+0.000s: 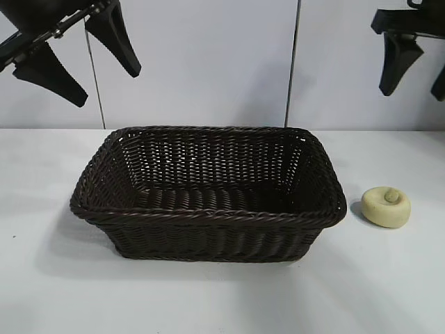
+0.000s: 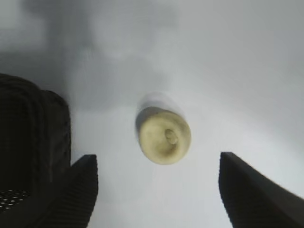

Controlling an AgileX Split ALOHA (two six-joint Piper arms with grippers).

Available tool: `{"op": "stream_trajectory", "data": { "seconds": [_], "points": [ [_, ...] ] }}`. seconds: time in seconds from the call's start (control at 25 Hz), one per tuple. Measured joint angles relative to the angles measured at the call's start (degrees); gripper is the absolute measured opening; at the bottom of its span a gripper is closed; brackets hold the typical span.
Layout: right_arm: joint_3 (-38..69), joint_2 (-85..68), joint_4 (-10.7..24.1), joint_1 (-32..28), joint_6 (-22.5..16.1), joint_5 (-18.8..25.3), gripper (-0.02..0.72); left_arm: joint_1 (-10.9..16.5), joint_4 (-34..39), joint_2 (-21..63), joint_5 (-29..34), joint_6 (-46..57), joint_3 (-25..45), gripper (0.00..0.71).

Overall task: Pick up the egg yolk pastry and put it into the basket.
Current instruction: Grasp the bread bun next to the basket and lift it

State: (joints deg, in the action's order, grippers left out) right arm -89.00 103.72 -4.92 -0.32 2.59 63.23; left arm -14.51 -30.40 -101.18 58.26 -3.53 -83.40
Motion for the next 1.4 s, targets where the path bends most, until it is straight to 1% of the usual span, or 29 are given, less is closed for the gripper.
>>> {"op": "stream_trajectory", "data": {
  "seconds": [0.12, 0.4, 0.76, 0.96, 1.04, 1.12, 1.2, 1.28, 1.32, 1.4],
  "points": [
    [0.0, 2.6, -0.4, -0.3, 0.0, 0.2, 0.519, 0.0, 0.0, 0.0, 0.0, 0.0, 0.0, 0.553],
    [0.0, 10.4, -3.2, -0.1, -0.4, 0.2, 0.519, 0.0, -0.1, 0.0, 0.0, 0.0, 0.0, 0.553],
    [0.0, 17.7, -3.2, -0.1, -0.4, 0.2, 0.519, 0.0, -1.3, 0.0, 0.0, 0.0, 0.0, 0.553],
    [0.0, 19.9, -3.2, -0.1, -1.3, -1.7, 0.516, 0.0, -1.3, 0.0, -0.2, 0.0, 0.0, 0.553],
    [0.0, 20.4, -3.2, -0.1, -1.5, -1.9, 0.477, 0.0, -1.3, 0.0, -0.4, 0.0, 0.0, 0.553],
    [0.0, 20.7, -3.2, -0.1, -1.5, -1.9, 0.398, 0.0, -1.3, 0.0, -0.7, 0.0, 0.0, 0.553],
    [0.0, 20.7, -3.2, -0.1, -1.5, -1.9, 0.279, 0.0, -1.4, 0.0, -1.0, 0.0, 0.0, 0.553],
    [0.0, 20.7, -3.3, -0.1, -1.4, -1.9, 0.174, 0.0, -1.4, 0.0, -1.0, 0.0, 0.0, 0.553],
    [0.0, 20.7, -3.4, -0.1, -1.3, -1.9, 0.133, 0.0, -1.4, 0.0, -1.0, 0.0, 0.0, 0.553],
    [0.0, 20.7, -3.6, -0.1, -1.2, -1.9, 0.097, 0.0, -1.4, 0.0, -1.0, 0.0, 0.0, 0.553]
  ]
}}
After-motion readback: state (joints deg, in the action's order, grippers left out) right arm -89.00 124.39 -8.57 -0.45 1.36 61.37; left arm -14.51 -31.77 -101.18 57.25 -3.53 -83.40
